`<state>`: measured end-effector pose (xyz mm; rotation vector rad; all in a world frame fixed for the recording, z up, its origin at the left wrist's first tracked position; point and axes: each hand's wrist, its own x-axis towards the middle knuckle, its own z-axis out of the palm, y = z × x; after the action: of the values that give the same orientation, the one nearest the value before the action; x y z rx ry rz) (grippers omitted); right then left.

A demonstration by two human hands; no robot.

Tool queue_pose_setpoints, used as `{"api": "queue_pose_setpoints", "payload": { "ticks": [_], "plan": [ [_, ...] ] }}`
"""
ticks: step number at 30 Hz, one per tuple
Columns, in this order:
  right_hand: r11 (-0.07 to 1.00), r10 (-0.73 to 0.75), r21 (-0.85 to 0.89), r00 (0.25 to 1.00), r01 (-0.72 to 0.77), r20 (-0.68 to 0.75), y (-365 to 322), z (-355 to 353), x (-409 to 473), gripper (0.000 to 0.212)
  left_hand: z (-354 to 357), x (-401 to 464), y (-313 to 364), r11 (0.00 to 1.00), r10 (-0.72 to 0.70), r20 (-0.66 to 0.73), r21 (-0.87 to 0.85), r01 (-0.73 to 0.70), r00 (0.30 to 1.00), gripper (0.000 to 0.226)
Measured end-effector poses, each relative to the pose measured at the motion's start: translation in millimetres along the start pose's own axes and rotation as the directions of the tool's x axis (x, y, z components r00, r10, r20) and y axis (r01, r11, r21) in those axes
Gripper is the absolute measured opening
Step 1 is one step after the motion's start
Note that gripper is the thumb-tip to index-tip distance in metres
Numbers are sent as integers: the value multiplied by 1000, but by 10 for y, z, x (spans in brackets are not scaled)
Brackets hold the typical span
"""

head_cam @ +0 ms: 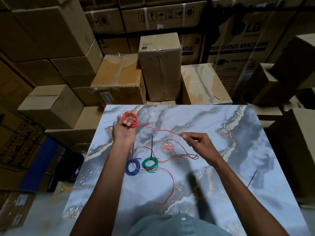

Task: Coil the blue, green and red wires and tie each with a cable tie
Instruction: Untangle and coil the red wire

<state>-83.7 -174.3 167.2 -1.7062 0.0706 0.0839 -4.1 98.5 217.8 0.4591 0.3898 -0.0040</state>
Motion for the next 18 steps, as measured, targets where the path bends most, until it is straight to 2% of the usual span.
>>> {"api": "queue_pose_setpoints", "payload": {
  "ticks": [3, 5, 7, 9, 11, 13, 18],
  "plan": [
    [946, -80, -296, 981, 130, 177, -138, 132, -5, 13, -44, 40, -92, 978, 107, -48, 183, -97, 993, 45],
    [898, -65, -399, 953, 186, 297, -239, 221, -5, 14, -82, 44, -192, 917, 194, -55, 364, -161, 979, 44],
    [919, -77, -334, 926, 209, 369, -371, 293, -11, 15, -116, -5, -275, 778, 298, 11, 576, -249, 955, 41],
    [962, -122, -182, 918, 203, 377, -513, 323, -5, 12, -159, -82, -342, 581, 338, 139, 747, -322, 931, 40],
    [977, -157, -80, 926, 196, 343, -640, 297, 35, 10, -201, -157, -404, 441, 286, 261, 818, -368, 922, 42],
    [974, -191, -56, 926, 220, 325, -736, 248, 77, 10, -226, -210, -475, 336, 200, 345, 855, -395, 917, 42],
    [960, -244, -67, 927, 273, 286, -826, 135, 156, 10, -307, -346, -627, 181, -35, 484, 864, -470, 875, 38]
  ]
}}
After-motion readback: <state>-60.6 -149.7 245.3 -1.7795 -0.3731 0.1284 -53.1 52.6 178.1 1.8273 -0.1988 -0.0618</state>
